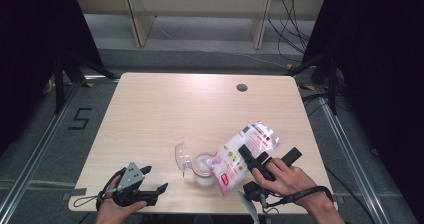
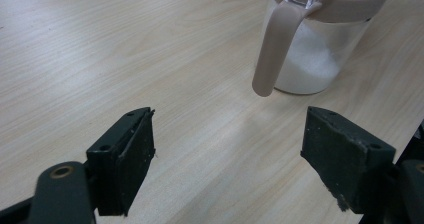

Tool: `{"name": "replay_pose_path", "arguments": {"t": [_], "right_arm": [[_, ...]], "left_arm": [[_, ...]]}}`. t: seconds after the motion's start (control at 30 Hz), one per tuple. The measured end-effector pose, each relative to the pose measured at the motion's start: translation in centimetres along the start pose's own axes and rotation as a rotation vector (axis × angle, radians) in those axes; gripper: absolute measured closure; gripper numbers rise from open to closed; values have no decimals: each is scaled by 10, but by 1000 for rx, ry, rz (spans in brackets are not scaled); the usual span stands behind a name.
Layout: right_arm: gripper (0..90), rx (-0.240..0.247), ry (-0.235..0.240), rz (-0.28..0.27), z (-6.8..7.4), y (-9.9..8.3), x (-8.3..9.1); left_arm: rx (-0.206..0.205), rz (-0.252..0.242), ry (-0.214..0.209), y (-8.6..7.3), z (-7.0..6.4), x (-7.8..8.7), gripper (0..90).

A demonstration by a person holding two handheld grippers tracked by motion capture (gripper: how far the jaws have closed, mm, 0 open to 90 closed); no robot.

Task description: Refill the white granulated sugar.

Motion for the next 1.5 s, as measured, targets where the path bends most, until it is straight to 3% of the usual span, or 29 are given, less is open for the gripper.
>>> {"name": "replay_pose_path", "arguments": {"t": [0.23, 0.27, 1.13, 1.2, 1.43, 1.5], "right_arm": [[751, -10, 1, -7, 0, 0, 0], [751, -7, 3, -7, 0, 0, 0], [758, -30, -23, -12, 3, 1, 0], [761, -25, -8, -15, 4, 1, 0], [770, -37, -22, -14, 4, 0, 1], [772, -41, -25, -14, 4, 0, 1]], "left_arm": [[1, 1, 0, 0, 0, 0, 205], [27, 1, 7, -1, -1, 0, 204], [23, -1, 8, -1, -1, 0, 205], [29, 0, 8, -1, -1, 0, 205], [22, 2, 13, -1, -1, 0, 204], [-2, 1, 3, 0, 0, 0, 205]]}}
Point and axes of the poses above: each handheld gripper's, and its own axes: x roughly backward along the jaws, y roughly out of its top, z roughly to its left, the point moved 7 cm from there along -x, roughly forward along the jaws, and after that the axes turned 15 degrees about -z, right-handed, at the moved point
